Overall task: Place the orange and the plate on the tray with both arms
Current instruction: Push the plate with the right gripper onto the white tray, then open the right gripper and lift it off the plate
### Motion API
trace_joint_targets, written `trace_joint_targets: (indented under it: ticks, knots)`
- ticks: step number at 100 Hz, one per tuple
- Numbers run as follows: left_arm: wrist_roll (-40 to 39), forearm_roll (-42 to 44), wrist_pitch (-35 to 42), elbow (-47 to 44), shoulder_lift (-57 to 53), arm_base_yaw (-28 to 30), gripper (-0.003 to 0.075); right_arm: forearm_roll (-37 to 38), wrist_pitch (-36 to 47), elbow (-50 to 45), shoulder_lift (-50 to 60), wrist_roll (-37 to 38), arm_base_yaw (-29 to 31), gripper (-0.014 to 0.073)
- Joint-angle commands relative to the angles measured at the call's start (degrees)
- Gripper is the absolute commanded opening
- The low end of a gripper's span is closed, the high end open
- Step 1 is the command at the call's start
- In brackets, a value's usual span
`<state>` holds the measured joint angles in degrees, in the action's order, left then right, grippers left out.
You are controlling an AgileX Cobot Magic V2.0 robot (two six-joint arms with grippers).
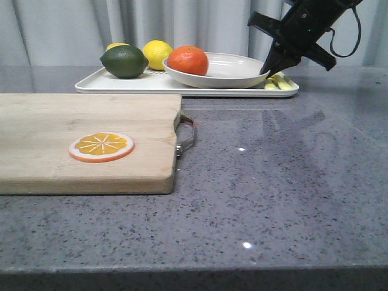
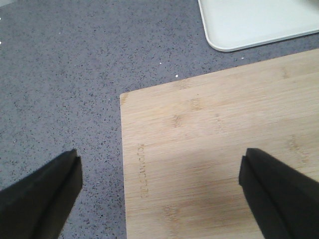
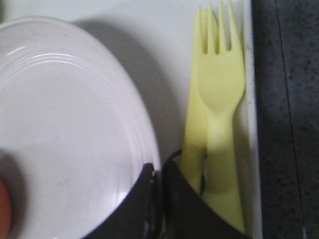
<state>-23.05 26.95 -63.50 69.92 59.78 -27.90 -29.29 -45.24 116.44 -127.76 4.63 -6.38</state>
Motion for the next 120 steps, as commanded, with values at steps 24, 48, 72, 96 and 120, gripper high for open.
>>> trace_joint_targets:
  ticks: [24,48,72,96,120]
  knots:
    - [-0.56,1.5,2.62,1.45,-0.49,0.2,0.0619,-2.44,2.22,2.15,4.16,-0.69,-0.06,0.0168]
    - [-0.56,1.5,2.73,1.45,-0.49,0.2,0.0619,-2.74,2.34,2.17,4.58,-0.69,-0.08,0.0174]
    - [-0.56,1.5,2.73,1.45,-0.49,0.2,0.0619,-1.82,1.19,6.31,5.61,-2.39,-0.08,0.0359]
    - [-0.56,1.5,2.73,1.45,-0.49,0.2,0.0619,6.72,-3.86,11.26,5.61,-2.39,0.71,0.0393]
    - [-0.56,1.5,2.73,1.45,-0.49,0.2,0.0619,11.48,-10.23,13.61,9.77,-5.97,3.63,0.0393]
